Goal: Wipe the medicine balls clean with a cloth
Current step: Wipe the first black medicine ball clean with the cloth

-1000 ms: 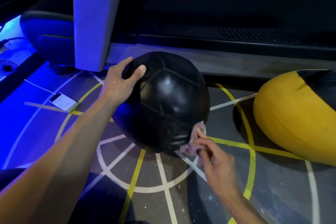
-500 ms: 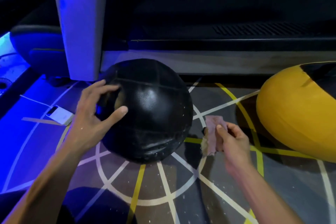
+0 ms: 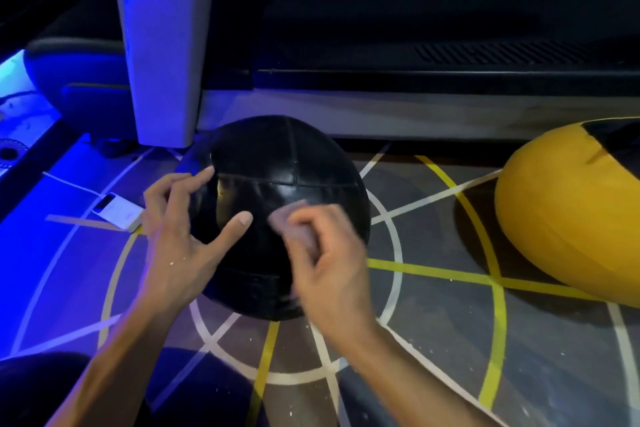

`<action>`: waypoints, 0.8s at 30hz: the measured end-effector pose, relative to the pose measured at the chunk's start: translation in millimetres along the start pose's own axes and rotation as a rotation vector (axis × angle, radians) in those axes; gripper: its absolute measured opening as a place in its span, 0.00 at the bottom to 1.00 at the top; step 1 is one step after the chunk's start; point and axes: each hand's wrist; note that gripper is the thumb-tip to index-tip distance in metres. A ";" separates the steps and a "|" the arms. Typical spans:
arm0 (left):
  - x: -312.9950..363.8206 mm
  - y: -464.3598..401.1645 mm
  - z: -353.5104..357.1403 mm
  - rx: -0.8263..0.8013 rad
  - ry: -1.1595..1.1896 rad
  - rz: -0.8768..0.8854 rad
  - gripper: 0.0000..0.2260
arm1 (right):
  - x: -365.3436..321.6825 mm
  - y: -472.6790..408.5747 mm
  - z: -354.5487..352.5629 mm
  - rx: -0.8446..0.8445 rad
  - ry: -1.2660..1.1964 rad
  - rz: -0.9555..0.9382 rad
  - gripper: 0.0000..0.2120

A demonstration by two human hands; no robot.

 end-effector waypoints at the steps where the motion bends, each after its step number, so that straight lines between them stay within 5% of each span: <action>1: -0.4 1.3 1.5 0.009 -0.008 0.008 0.34 | 4.3 5.6 -1.0 -0.111 0.198 -0.178 0.06; 4: -1.5 1.8 2.0 0.012 0.007 -0.016 0.34 | 30.7 7.9 -16.4 -0.086 0.335 -0.267 0.10; 9: 3.0 7.7 6.6 0.043 0.000 -0.021 0.31 | 68.4 -29.4 -36.0 0.312 0.020 0.590 0.06; 11: 5.9 9.7 8.2 0.045 0.007 -0.039 0.32 | 55.0 -31.6 -25.7 0.293 0.066 0.433 0.04; 15: 8.2 1.7 5.5 0.001 -0.006 -0.043 0.32 | 0.5 -3.6 -9.2 -0.142 0.209 -0.176 0.05; 17: 2.6 -4.9 -1.5 -0.076 0.059 -0.021 0.30 | 12.4 -4.3 -21.0 -0.101 0.226 -0.217 0.08; 21: -26.5 -15.2 -10.9 -0.111 0.324 -0.137 0.32 | 67.2 -23.7 -59.1 0.157 0.039 0.405 0.04; 24: -30.8 -17.5 -0.4 -0.090 0.299 -0.191 0.29 | 107.0 -28.2 -70.0 0.238 -0.185 0.887 0.02</action>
Point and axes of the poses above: each hand's wrist, its own y-axis away from the middle knuckle, its own z-axis out of the palm, x = y × z, and after that the axes turned 1 degree about -x, right-handed
